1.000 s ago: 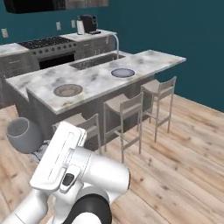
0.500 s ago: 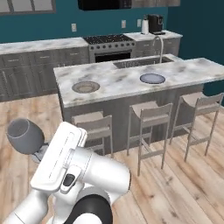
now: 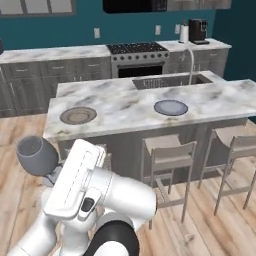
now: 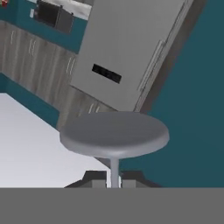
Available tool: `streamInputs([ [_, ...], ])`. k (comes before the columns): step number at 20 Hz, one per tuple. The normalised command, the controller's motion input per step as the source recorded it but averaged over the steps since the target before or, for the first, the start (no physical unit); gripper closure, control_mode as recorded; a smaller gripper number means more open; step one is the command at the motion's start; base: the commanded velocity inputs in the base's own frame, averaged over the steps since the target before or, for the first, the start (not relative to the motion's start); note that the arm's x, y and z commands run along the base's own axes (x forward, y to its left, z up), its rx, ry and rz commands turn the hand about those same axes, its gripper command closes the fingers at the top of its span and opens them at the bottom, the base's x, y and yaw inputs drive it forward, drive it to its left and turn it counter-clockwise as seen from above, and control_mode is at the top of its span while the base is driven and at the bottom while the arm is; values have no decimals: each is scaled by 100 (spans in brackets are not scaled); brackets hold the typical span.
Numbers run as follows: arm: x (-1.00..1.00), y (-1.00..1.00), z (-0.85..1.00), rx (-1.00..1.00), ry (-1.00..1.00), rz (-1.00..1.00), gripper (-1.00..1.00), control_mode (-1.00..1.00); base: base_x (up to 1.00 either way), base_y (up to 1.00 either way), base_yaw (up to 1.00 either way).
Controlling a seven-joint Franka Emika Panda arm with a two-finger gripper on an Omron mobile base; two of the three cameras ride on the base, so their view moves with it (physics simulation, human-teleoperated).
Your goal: Retrieve the wine glasses from the counter and place one next to each plate.
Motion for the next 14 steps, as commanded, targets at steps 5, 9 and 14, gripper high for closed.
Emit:
streamInputs([
  [5, 0, 0, 0, 0, 0, 0, 100, 100, 88, -12, 33],
  [9, 0, 0, 0, 0, 0, 0, 100, 100, 46, -91, 29],
  [14, 0, 0, 0, 0, 0, 0, 100, 100, 40, -91, 27],
])
